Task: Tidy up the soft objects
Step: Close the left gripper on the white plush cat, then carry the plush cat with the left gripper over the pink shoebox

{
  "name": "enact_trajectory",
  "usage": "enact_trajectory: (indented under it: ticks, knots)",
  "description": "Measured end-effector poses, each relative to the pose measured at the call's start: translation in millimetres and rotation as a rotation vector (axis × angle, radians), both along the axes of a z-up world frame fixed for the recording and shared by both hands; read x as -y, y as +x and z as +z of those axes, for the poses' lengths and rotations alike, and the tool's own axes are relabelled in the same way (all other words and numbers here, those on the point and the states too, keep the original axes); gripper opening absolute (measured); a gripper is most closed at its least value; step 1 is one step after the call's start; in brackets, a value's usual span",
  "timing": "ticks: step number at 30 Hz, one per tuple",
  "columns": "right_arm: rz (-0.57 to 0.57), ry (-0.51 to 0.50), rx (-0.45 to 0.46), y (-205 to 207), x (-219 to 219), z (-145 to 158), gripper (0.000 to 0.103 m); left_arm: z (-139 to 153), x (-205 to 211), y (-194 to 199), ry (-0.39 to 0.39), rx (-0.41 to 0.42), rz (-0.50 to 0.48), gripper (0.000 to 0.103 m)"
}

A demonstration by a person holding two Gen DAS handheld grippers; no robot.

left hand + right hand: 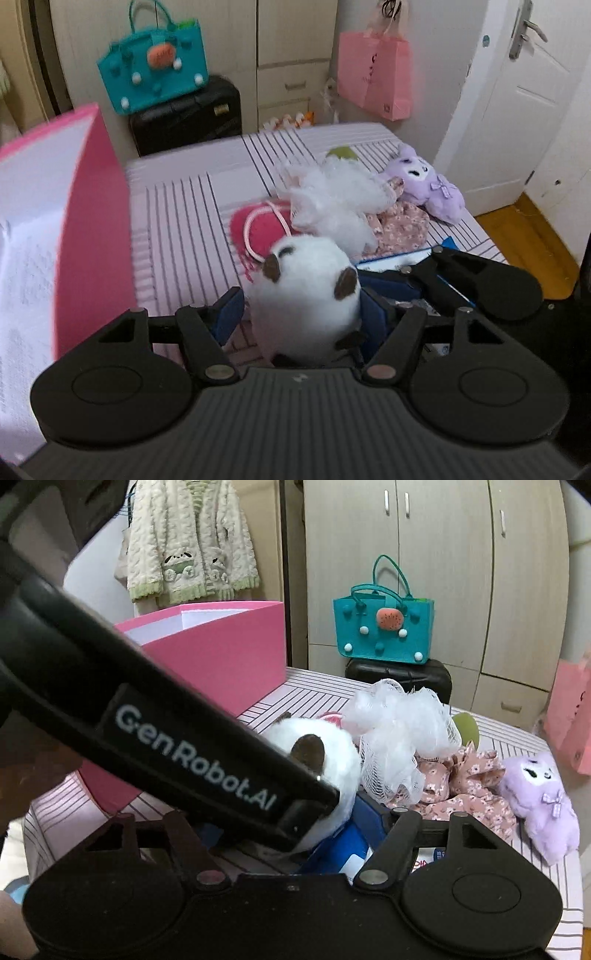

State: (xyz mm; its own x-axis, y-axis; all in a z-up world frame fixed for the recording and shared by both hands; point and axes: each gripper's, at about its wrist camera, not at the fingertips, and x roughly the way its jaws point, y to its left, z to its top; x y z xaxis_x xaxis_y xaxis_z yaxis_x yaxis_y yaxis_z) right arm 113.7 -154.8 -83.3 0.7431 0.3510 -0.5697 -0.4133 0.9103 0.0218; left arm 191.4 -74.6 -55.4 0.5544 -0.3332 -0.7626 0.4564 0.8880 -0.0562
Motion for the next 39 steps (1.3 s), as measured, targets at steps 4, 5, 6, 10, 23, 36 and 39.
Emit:
enact_trajectory:
  ticks: [4, 5, 6, 10, 23, 36, 39]
  knots:
    - [-0.002, 0.006, -0.013, 0, -2, 3, 0.068, -7, -2, 9, -0.050, -0.089, -0.009, 0.058]
    - [-0.005, 0.008, -0.018, -1, -3, 5, 0.067, -8, -2, 8, -0.046, -0.080, 0.001, 0.058]
    - [-0.008, 0.012, -0.023, -1, -4, 7, 0.067, -8, -2, 7, -0.036, -0.075, 0.003, 0.057]
    - [-0.012, 0.012, -0.046, -2, -7, 20, 0.066, -2, -5, 5, -0.050, -0.091, -0.002, 0.057]
    - [-0.008, -0.062, -0.197, -21, -39, 60, 0.067, 29, -34, -8, -0.117, -0.239, -0.069, 0.057]
    - [-0.052, -0.141, -0.226, -52, -67, 108, 0.067, 59, -67, -31, -0.222, -0.303, -0.158, 0.057]
    - [-0.043, -0.174, -0.207, -60, -79, 121, 0.067, 71, -78, -39, -0.247, -0.292, -0.185, 0.057]
